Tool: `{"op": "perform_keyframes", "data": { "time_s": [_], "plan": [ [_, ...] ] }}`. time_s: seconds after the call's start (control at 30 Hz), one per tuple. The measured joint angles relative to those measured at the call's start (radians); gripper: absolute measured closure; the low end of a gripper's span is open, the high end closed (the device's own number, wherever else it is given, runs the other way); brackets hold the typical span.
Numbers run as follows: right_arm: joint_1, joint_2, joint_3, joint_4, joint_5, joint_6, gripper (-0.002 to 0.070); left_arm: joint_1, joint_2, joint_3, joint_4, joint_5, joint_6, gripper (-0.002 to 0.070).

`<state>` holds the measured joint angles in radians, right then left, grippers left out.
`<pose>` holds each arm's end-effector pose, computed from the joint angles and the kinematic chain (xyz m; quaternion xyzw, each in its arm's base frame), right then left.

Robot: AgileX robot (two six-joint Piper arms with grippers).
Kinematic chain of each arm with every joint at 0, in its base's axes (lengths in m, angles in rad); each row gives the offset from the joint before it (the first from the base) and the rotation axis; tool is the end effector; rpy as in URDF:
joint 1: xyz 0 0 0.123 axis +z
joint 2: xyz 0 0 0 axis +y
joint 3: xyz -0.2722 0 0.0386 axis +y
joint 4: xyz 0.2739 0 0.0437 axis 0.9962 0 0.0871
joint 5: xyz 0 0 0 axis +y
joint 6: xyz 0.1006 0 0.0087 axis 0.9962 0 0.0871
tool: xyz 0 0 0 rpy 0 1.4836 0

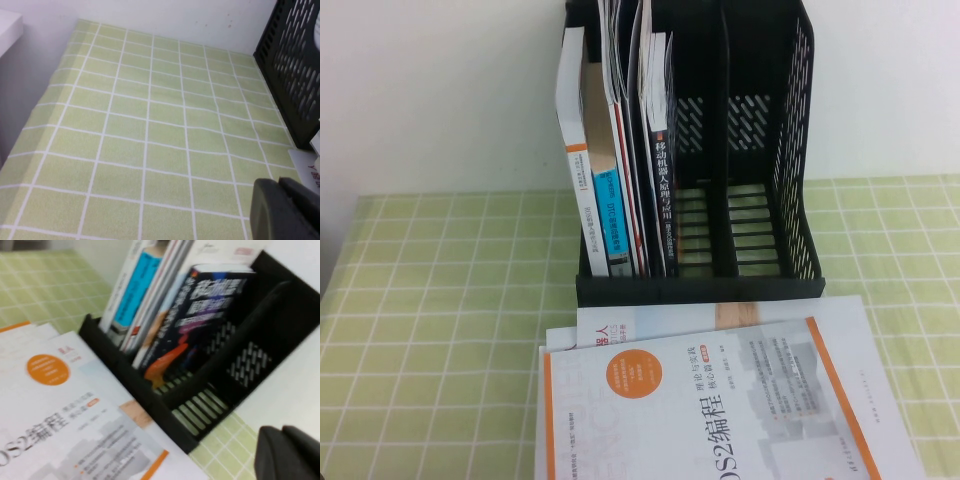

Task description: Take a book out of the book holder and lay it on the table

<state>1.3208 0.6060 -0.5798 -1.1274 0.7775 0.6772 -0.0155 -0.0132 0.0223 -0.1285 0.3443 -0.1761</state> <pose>0.0984 0.1264 0.3203 -0.4248 0.6693 0.0245 0.6090 0.0989 -0.0059 0.1728 -0.0984 0.7877 -0.1116 0.5978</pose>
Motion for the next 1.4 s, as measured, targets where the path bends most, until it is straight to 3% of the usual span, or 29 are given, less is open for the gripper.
{"op": "perform_keyframes", "data": {
  "time_s": [0.1,0.2,0.57,0.67,0.83,1.07,1.13,1.2,1.3,1.4],
  "plan": [
    [-0.079,-0.027,0.000,0.016,-0.024,0.017,0.0678,0.000,0.000,0.000,0.000,0.000,0.000,0.0678],
    [-0.242,-0.037,0.004,0.022,-0.128,0.079,0.0678,0.000,0.000,0.000,0.000,0.000,0.000,0.0677],
    [-1.093,-0.038,0.183,-0.017,-0.831,0.482,0.0678,0.000,0.000,0.000,0.000,0.000,0.000,0.0678],
    [-1.265,-0.038,0.236,-0.072,-0.980,0.541,0.0678,0.000,0.000,0.000,0.000,0.000,0.000,0.0677],
    [-1.392,-0.038,0.249,-0.112,-1.016,0.590,0.0678,0.000,0.000,0.000,0.000,0.000,0.000,0.0678],
    [-1.415,-0.060,0.257,-0.109,-0.902,0.622,0.0678,0.000,0.000,0.000,0.000,0.000,0.000,0.0678],
    [-1.415,-0.095,0.257,-0.042,-0.867,0.562,0.0678,0.000,0.000,0.000,0.000,0.000,0.000,0.0678],
    [-1.415,-0.134,0.257,0.137,-0.820,0.392,0.0678,0.000,0.000,0.000,0.000,0.000,0.000,0.0677],
    [-1.415,-0.216,0.257,0.623,-0.740,-0.088,0.0678,0.000,0.000,0.000,0.000,0.000,-0.005,0.0678],
    [-1.416,-0.337,0.258,1.118,-0.636,-0.698,0.0678,0.000,0.000,0.000,0.000,0.000,-0.006,0.0678]
  ]
}}
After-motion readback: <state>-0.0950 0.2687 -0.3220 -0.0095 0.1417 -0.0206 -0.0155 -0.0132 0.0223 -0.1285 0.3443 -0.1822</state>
